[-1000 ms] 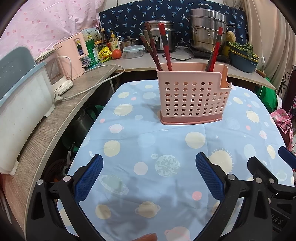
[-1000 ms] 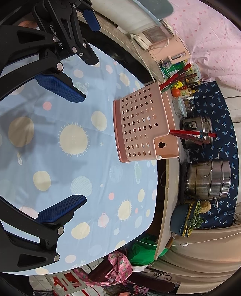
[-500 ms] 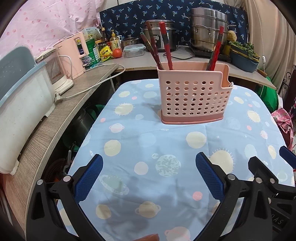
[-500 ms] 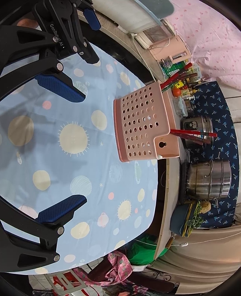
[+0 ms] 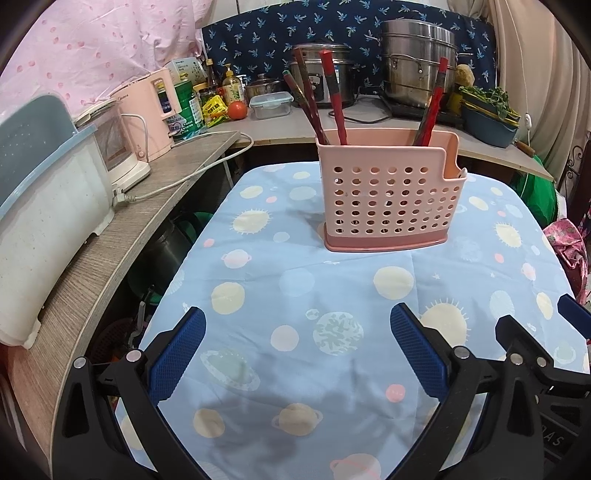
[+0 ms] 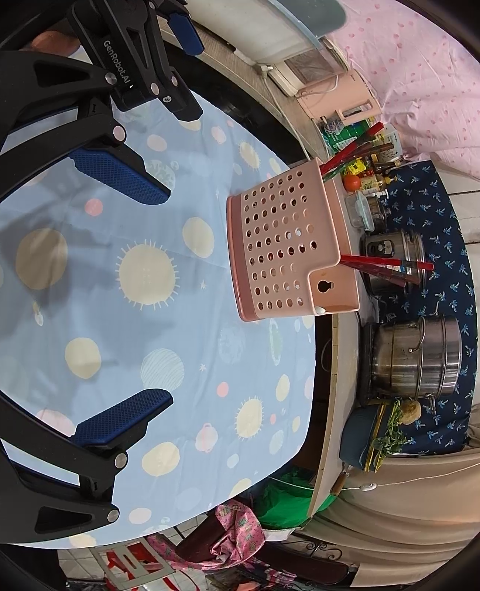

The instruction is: Organize utensils

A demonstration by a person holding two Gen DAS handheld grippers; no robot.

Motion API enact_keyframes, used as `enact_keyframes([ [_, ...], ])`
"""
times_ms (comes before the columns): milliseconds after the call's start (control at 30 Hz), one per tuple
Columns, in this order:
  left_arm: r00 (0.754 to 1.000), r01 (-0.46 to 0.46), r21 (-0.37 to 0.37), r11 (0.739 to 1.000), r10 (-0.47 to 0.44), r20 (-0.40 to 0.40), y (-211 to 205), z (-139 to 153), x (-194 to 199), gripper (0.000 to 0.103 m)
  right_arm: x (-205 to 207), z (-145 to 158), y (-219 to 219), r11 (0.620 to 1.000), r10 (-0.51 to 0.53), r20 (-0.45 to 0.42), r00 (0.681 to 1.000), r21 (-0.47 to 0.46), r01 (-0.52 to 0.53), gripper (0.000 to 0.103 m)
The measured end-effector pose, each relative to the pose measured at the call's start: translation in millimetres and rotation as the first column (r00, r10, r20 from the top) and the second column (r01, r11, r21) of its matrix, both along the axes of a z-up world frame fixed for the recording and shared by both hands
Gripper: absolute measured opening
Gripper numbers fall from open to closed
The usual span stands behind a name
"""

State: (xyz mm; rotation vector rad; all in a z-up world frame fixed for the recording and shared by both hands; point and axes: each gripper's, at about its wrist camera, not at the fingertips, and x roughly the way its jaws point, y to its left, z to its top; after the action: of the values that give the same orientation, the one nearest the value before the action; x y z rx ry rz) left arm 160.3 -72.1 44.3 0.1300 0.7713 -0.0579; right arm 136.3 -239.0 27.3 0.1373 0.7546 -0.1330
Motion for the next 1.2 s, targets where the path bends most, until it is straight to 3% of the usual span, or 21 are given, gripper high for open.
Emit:
enact_keyframes([
  [1200, 1.0, 0.0, 0.006, 1.0, 0.0, -0.001, 0.6, 0.7, 5.3, 0.096, 4.1, 1.2, -5.8, 1.0, -0.006, 0.0, 1.0, -0.001, 0.006, 0.097],
])
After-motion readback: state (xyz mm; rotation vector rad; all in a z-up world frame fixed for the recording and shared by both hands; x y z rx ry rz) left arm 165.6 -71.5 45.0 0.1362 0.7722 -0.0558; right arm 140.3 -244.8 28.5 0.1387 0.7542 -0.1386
